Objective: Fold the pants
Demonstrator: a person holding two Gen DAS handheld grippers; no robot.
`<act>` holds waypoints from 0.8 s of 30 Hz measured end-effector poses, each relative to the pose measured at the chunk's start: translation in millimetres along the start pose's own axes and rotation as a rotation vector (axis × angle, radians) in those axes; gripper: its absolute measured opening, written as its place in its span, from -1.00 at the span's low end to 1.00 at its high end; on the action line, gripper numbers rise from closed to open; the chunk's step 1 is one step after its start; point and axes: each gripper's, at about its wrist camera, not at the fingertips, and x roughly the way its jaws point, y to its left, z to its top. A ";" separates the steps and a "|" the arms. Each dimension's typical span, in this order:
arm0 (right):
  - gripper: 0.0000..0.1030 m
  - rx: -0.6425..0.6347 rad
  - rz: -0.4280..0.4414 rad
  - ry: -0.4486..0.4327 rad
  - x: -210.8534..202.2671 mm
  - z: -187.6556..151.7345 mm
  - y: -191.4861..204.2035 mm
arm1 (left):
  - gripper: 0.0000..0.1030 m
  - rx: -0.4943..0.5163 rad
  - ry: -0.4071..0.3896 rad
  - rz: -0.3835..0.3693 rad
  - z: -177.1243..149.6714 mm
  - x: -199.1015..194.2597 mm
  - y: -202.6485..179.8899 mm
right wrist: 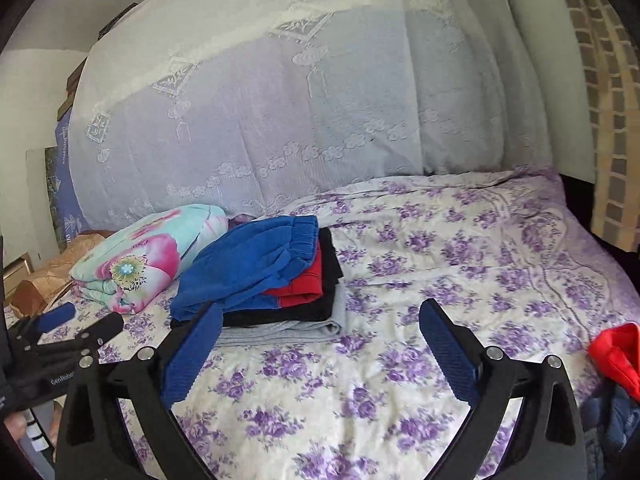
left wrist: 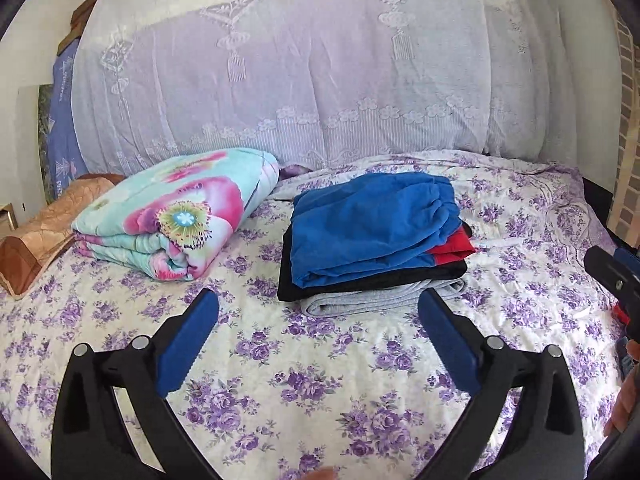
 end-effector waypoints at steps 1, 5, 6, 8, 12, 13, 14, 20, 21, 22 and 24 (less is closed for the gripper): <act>0.92 -0.011 -0.025 -0.011 -8.0 1.1 -0.1 | 0.90 0.010 -0.010 0.000 2.1 -6.8 -2.7; 0.92 -0.024 -0.080 -0.027 -23.0 21.1 1.5 | 0.90 0.031 -0.031 0.021 11.2 -26.4 -9.9; 0.92 -0.016 -0.095 -0.029 -23.9 26.8 1.9 | 0.90 0.024 -0.034 0.039 14.4 -27.8 -9.6; 0.92 0.002 -0.124 -0.022 -19.4 38.4 3.8 | 0.90 0.001 -0.037 0.055 20.3 -26.9 -7.1; 0.92 0.038 -0.129 0.032 4.0 44.3 17.1 | 0.90 -0.048 -0.028 0.031 26.5 -17.7 -0.3; 0.92 0.031 -0.104 0.036 8.6 39.8 21.9 | 0.90 -0.049 -0.020 0.027 25.4 -14.8 0.0; 0.92 0.013 -0.072 0.035 13.4 33.5 27.0 | 0.90 -0.040 -0.010 0.018 24.1 -11.1 -0.3; 0.92 -0.073 -0.019 0.039 33.6 18.6 45.3 | 0.90 -0.026 0.017 -0.006 21.4 2.1 2.6; 0.92 -0.073 -0.006 0.044 35.0 17.9 45.4 | 0.90 -0.030 0.020 -0.006 21.1 2.9 3.9; 0.92 -0.072 0.004 0.051 36.3 17.0 45.8 | 0.90 -0.036 0.024 -0.008 20.9 3.4 5.3; 0.92 -0.072 -0.003 0.058 37.6 15.3 47.2 | 0.90 -0.048 0.027 -0.018 20.4 3.6 7.2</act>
